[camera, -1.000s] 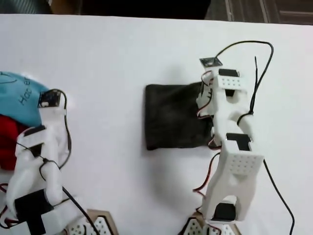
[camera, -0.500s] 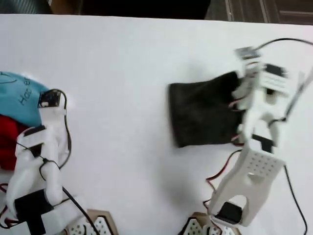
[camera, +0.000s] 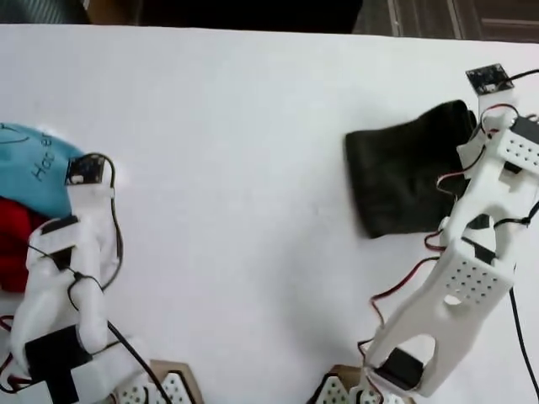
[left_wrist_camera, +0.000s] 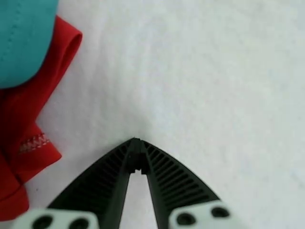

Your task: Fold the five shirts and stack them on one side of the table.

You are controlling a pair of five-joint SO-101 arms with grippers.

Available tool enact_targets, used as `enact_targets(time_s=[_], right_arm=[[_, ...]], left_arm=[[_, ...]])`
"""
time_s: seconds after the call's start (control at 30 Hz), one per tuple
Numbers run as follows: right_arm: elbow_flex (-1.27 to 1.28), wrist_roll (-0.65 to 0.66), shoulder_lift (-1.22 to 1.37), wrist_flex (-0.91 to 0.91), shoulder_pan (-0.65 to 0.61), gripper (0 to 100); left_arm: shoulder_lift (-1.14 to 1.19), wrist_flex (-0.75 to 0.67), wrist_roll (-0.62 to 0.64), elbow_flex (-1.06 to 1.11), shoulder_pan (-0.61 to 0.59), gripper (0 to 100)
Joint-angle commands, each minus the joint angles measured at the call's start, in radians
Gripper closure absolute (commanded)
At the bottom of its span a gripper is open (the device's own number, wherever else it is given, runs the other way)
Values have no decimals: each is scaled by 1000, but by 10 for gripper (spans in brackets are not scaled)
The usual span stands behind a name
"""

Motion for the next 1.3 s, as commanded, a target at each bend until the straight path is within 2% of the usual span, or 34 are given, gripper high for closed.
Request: enact_targets(time_s=[0.0, 0.33, 0.87, 0.97, 1.13, 1.2, 1.27], right_arm=[[-110, 12, 50, -33, 30, 978], [-427, 14, 225, 18, 125, 978], [-485, 17, 280, 59, 58, 972], [-496, 6, 269, 62, 59, 887], [-592, -91, 220, 139, 67, 616], [-638, -140, 197, 186, 62, 566], [-684, -178, 176, 248, 50, 567]], left_arm=[[-37, -12, 11, 1, -9, 973], [-37, -12, 9, 1, -9, 973], [-37, -12, 12, 1, -9, 973], [-37, -12, 12, 1, -9, 973], [-37, -12, 11, 1, -9, 973], [-37, -11, 11, 1, -9, 973], [-37, -11, 9, -1, -9, 973]])
